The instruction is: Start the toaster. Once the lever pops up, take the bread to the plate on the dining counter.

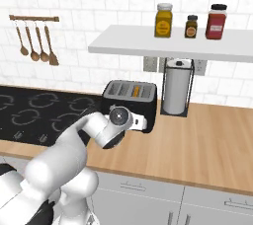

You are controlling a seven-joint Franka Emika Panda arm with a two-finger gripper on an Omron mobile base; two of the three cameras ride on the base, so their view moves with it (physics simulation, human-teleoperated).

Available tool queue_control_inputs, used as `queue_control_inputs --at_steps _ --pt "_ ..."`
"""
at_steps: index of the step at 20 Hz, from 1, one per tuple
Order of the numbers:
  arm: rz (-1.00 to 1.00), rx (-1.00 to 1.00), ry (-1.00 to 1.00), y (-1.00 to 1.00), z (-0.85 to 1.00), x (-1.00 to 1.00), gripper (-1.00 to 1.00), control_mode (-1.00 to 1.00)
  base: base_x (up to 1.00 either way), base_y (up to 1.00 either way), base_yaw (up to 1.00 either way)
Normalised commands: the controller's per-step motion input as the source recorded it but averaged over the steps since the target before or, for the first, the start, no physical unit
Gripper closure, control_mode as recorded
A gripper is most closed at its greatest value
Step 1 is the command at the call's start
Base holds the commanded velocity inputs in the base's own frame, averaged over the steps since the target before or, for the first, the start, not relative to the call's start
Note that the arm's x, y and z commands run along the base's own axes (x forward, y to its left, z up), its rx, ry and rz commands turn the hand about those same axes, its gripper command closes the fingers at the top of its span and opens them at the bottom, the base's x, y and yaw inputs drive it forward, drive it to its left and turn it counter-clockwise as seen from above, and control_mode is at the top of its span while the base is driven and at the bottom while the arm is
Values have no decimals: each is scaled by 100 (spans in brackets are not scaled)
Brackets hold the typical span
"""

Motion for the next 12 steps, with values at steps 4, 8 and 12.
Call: queue_control_inputs --at_steps 4,8,12 --pt "0 0 -9 -3 52 0 -100 -100 0 0 0" --pt "0 0 -2 0 61 -4 -100 -100 0 0 0" --pt "0 0 0 0 57 -11 -100 -100 0 0 0"
